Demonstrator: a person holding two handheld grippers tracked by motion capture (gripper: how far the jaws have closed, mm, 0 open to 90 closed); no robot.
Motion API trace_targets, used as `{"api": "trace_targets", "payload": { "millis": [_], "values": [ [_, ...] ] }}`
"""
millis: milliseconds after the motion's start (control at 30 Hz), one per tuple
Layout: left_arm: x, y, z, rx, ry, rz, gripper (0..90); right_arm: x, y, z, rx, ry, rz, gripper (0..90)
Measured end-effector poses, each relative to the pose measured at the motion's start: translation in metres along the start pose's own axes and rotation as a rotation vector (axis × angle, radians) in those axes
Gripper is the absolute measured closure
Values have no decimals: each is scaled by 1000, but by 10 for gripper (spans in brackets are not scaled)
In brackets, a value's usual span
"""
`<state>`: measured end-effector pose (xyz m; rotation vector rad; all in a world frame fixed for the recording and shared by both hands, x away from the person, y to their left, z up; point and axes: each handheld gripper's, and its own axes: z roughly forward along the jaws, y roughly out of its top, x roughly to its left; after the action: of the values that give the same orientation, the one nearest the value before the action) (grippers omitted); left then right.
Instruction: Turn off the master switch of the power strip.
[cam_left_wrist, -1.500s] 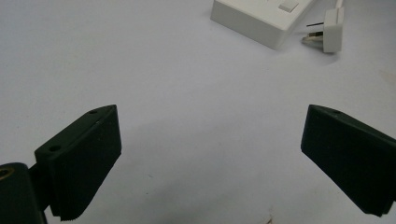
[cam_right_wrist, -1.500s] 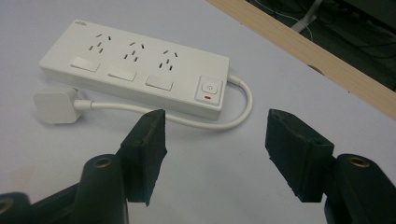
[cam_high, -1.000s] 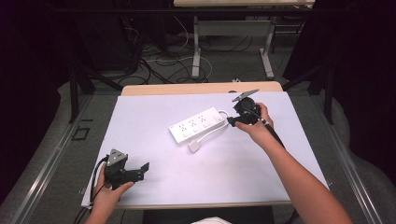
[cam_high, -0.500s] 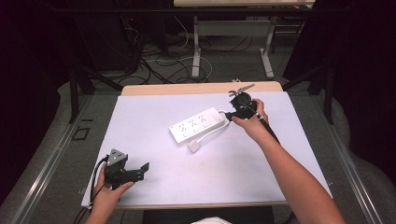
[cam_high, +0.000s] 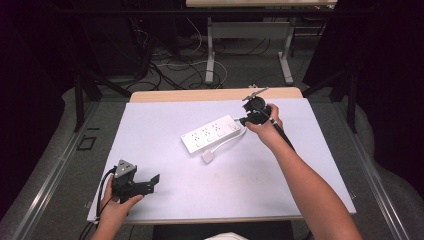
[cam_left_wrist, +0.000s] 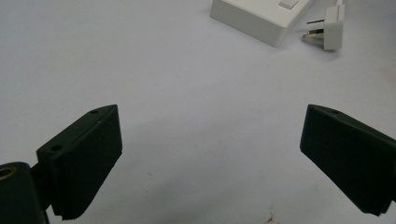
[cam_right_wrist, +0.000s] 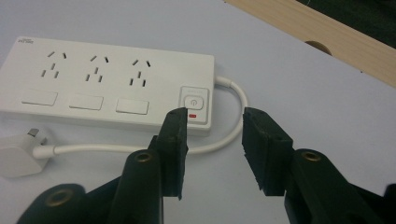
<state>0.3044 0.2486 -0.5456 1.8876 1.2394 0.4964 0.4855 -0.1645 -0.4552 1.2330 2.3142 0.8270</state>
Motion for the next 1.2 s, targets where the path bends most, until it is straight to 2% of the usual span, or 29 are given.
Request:
{"api": "trace_targets", "payload": {
  "millis": [67, 367, 433, 567, 767, 967, 1200],
  "values": [
    [0, 0, 0, -2, 1, 4, 55, 0, 0, 2, 2, 9, 11, 647],
    [0, 0, 0, 0, -1, 5, 55, -2, 1, 11, 8, -2, 9, 705],
    [0, 0, -1, 1, -1, 6, 55, -2, 2, 15, 9, 12, 28, 738],
    [0, 0, 0, 0, -2, 4, 56, -3, 2, 19, 16, 24, 18, 777],
    [0, 0, 0, 1, -2, 3, 56, -3, 3, 29, 30, 53, 40, 853],
    [0, 0, -1, -1, -4, 5, 57, -2, 3, 35, 32, 60, 36, 896],
    [1, 0, -1, 1, -5, 7, 57, 0, 6, 42, 35, 64, 31, 900]
  ]
}}
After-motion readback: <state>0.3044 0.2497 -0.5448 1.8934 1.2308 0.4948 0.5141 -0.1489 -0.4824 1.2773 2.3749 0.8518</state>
